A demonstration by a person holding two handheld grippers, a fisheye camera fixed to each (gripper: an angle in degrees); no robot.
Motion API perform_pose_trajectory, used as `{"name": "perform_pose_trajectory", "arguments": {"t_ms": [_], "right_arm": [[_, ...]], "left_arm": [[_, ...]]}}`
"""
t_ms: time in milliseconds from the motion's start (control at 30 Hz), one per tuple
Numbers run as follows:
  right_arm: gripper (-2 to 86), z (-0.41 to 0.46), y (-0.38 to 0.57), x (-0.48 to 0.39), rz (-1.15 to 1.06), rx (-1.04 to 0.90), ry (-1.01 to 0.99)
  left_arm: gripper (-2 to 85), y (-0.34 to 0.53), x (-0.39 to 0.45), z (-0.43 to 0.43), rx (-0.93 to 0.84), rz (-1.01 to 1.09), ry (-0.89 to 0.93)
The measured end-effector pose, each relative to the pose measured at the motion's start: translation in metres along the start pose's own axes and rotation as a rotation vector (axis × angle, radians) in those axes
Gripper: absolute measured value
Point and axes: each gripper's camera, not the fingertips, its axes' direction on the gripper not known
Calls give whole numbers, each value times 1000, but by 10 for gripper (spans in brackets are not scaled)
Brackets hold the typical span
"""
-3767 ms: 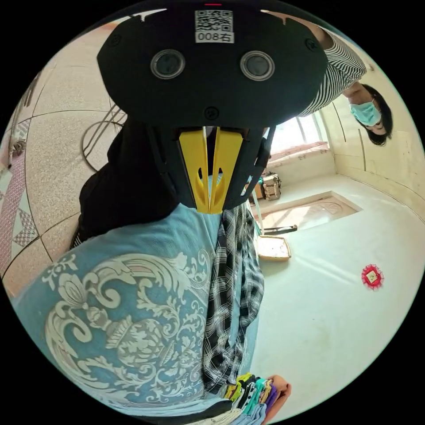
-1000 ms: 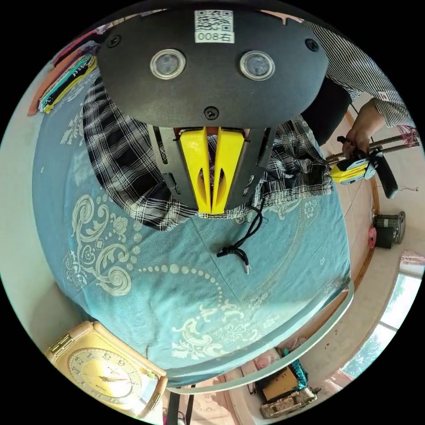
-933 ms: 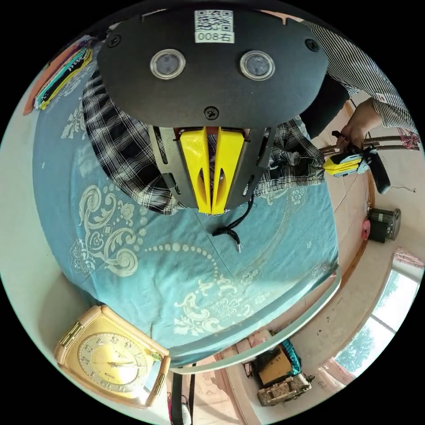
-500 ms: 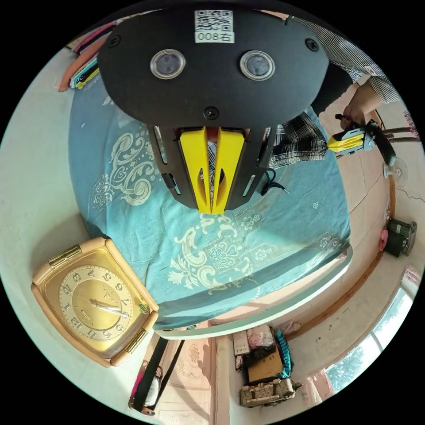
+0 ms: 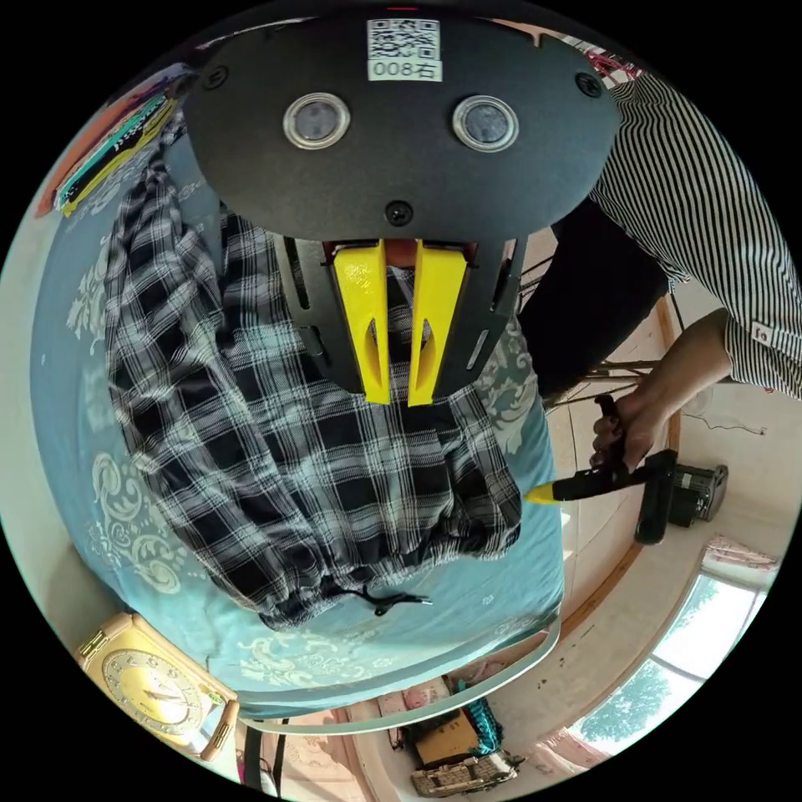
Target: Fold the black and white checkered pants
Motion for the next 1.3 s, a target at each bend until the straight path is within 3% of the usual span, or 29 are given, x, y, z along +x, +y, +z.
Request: {"name": "perform_pose_trajectory", "arguments": {"t_ms": [300, 567, 833, 1000, 1133, 1300], "right_arm": [[43, -30, 114, -17, 204, -61, 179], [0, -89, 172, -31, 243, -23, 18], [-3, -152, 233, -76, 194, -12, -59], [0, -215, 283, -81, 308, 85, -166], [9, -272, 340, -72, 443, 189, -161], [57, -360, 465, -17, 824, 316, -43]], "left_arm": [[19, -11, 16, 42, -75, -60, 16], [4, -8, 50, 42, -12, -25, -36], [6, 19, 65, 65, 14, -156, -77], [13, 38, 112, 83, 70, -102, -133], [21, 50, 173, 131, -94, 109, -64], [32, 83, 281, 246, -448, 425, 70]]}}
